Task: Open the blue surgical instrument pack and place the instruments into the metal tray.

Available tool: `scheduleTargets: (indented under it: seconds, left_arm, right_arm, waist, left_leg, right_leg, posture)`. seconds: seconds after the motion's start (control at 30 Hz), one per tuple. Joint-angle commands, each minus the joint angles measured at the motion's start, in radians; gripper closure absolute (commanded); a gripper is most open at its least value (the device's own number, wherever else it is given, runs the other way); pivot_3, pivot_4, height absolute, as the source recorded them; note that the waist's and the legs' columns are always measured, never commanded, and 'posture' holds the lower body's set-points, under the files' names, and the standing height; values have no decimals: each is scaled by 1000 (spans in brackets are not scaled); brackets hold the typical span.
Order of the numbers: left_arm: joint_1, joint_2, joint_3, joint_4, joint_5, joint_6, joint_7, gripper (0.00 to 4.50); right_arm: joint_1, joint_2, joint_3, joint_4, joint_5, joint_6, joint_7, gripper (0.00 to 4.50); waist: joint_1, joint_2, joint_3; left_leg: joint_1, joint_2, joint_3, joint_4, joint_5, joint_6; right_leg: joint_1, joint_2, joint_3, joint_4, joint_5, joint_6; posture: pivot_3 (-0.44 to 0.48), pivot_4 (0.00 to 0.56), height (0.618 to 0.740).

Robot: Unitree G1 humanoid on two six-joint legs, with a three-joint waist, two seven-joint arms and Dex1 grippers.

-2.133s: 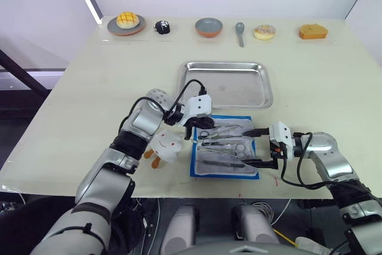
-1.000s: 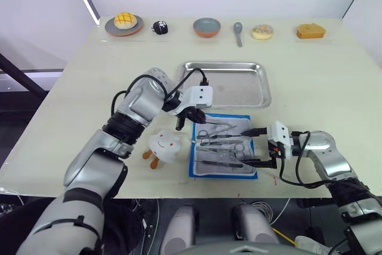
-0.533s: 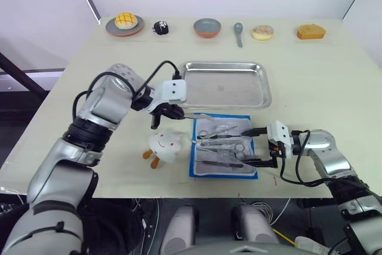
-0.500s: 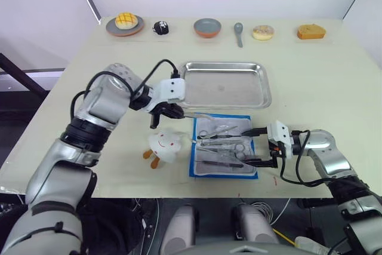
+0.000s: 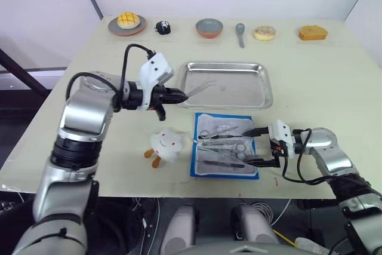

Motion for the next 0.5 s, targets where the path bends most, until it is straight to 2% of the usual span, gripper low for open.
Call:
scheduleTargets:
  seconds: [0.03,0.17,0.23,0.33,0.4,0.5]
  left_arm:
    - [-27,-86,35,-68,46,86,230,4373]
    - [-89,-290,65,-34,113,229,502,4373]
    - [-115,-357,75,5,153,255,617,4373]
    - [-144,-418,79,65,180,275,722,4373]
    - [-181,-481,97,173,200,219,814,4373]
    - [-223,-533,131,281,187,195,868,4373]
  right_arm:
    - [33,-28,21,71,-44,41,11,0]
    - [34,-31,15,66,-41,47,16,0]
    - [35,-32,14,62,-39,49,16,0]
    - [37,-34,11,56,-36,54,16,0]
    - [36,-34,11,53,-35,57,16,0]
    - [37,-34,10,49,-34,59,14,0]
  waist:
    - [-1,0,0]
    - [7,-1,0]
    - [10,-2,0]
    - [10,-2,0]
    - [12,-2,0]
    - [17,-3,0]
  left_leg:
    - [0,0,0,0,0,0]
    - [0,-1,-2,0,0,0]
    - [1,-1,-2,1,0,0]
    - [2,-1,-2,0,0,0]
    - [2,-1,-2,0,0,-1]
    - [1,-1,-2,0,0,-1]
  right_leg:
    - [0,0,0,0,0,0]
    - [0,-1,0,1,0,0]
    - [1,-1,0,0,0,0]
    - [1,-1,0,1,0,0]
    - [1,-1,0,1,0,0]
    - [1,-2,0,1,1,0]
  posture:
    - [0,150,740]
    - [0,150,740]
    - [0,150,740]
    - [0,150,740]
    - [0,150,740]
    - [0,150,740]
